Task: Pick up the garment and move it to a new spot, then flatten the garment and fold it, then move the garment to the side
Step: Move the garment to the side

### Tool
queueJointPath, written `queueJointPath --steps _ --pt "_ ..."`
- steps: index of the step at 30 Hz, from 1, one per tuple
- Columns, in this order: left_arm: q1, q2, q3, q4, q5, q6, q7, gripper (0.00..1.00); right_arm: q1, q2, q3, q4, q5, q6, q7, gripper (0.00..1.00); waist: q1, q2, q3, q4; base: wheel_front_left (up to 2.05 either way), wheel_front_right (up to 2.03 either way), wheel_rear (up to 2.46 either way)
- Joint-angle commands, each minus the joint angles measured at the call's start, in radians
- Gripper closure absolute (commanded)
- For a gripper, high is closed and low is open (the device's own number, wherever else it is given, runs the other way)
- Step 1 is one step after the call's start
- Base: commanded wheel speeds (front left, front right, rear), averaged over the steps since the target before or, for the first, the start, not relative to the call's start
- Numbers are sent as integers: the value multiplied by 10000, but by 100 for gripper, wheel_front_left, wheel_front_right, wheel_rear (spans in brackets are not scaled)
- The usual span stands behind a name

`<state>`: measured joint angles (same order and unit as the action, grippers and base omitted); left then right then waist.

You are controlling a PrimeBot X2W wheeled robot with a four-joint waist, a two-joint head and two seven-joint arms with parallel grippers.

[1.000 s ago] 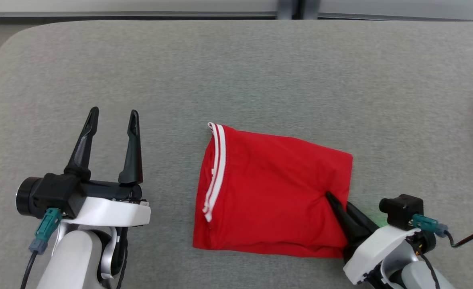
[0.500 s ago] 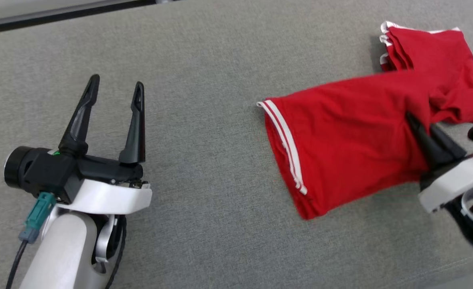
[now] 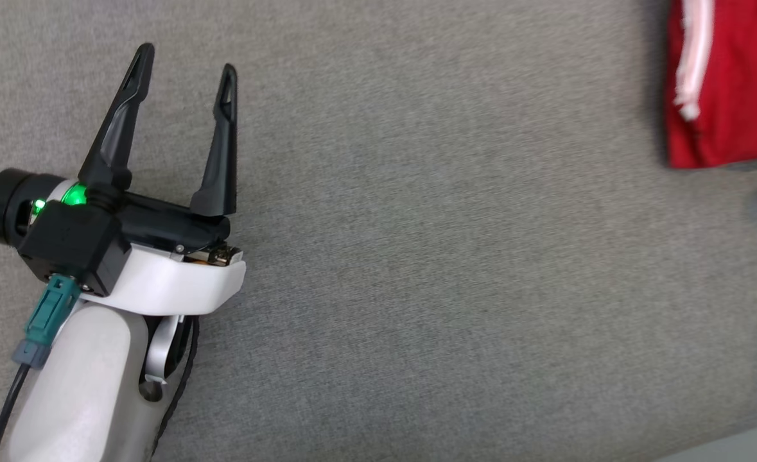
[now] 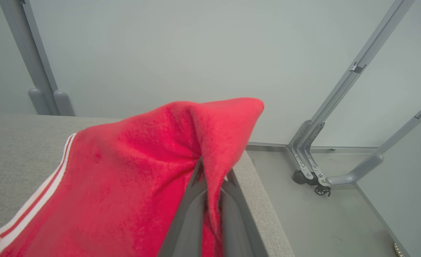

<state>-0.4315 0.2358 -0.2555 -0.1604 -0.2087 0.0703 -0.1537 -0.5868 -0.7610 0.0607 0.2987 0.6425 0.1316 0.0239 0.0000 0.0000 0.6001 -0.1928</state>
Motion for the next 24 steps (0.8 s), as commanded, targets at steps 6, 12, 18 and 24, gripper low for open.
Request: queueJointPath --steps 6,12,18,24 --pt "-520 133 -81 -218 178 -90 144 0 -894 -163 -62 1319 299 -13 73 100 0 0 957 446 0 0 0" --pt "-801 187 -163 -241 226 -149 169 0 -1977 372 -116 3645 -380 -13 -970 0 0 0 1396 624 0 0 0" --pt "-645 232 -120 -82 185 -26 124 0 -2522 1308 -390 5493 -740 -11 -2047 0 0 0 1169 513 0 0 0" --pt "-237 224 -65 222 -19 54 -36 0 -1903 1913 -484 5442 -437 -13 -2821 0 0 0 356 349 0 0 0"
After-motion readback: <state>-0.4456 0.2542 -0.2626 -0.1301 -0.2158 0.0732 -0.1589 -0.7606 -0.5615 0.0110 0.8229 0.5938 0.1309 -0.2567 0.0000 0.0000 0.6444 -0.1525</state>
